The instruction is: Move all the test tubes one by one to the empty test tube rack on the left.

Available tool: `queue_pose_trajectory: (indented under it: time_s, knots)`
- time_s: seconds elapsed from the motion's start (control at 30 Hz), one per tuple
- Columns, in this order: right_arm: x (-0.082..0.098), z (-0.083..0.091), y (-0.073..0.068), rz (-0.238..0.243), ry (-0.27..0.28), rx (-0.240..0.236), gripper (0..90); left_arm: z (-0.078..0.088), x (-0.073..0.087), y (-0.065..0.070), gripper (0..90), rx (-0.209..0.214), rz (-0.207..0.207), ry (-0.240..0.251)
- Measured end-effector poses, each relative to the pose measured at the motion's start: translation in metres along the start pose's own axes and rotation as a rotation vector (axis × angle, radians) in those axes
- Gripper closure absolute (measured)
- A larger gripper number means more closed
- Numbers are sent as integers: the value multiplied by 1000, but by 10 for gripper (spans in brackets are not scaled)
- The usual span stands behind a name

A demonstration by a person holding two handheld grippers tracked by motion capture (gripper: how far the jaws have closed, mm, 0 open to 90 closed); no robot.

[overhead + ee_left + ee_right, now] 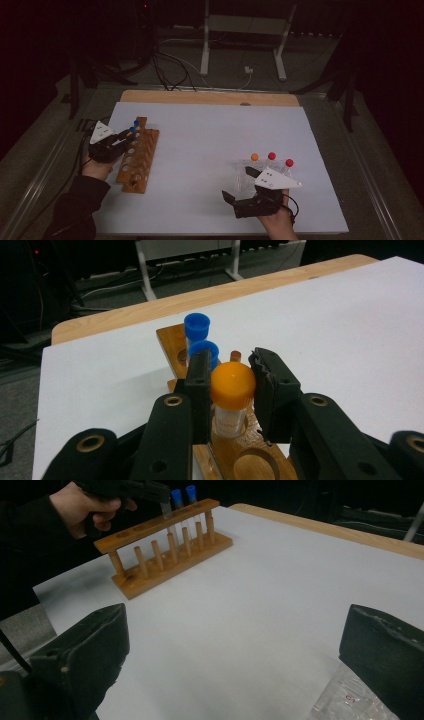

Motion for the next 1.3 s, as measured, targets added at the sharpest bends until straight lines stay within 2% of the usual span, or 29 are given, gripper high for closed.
queue_pose_trajectory:
  time_s: [0.2, 0.27, 0.33, 0.43, 0.53, 0.63, 0.83, 1.0, 1.13, 1.2, 1.27, 1.3]
  knots:
    - [0, 0, 0, 1, -1, -6, 0, 2, 0, 1, 712, 8, -16, -16]
    - [0, 1, -1, 4, 0, -6, 0, 7, -3, 4, 687, 5, -26, 7]
    - [-1, 2, 0, 7, 4, -3, 0, 13, -9, 10, 584, 2, -55, 20]
    - [-4, 4, 2, 9, 14, 6, 0, 25, -18, 18, 429, 30, -56, 65]
    - [-7, 9, 6, 7, 31, 19, 0, 36, -27, 30, 296, 97, -42, 112]
    - [-12, 15, 13, 4, 54, 45, 0, 43, -35, 46, 176, 160, -61, 136]
    - [-16, 25, 29, -20, 80, 123, 0, 49, -39, 80, 75, 279, -74, 159]
    - [-11, 24, 41, -41, 55, 201, 0, 48, -38, 103, 40, 361, -82, 164]
    - [-3, 18, 49, -52, 26, 249, 91, 44, -34, 114, 40, 417, -77, 157]
    - [1, 13, 53, -49, 5, 286, 164, 42, -31, 120, 40, 434, -85, 152]
    - [5, 9, 57, -55, -14, 301, 214, 40, -30, 124, 40, 441, -94, 144]
    - [7, 7, 59, -53, -29, 310, 294, 39, -29, 125, 40, 451, -95, 143]
Point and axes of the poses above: each handheld gripper's, and its own axes: z roughly backward along the jaws, x roughly out of its underside, y roughly to its right, the point moved 3 cm from there along -z, roughly forward along the jaws, and after that the axes turned 12 degrees about -z, right-handed, at the moved point
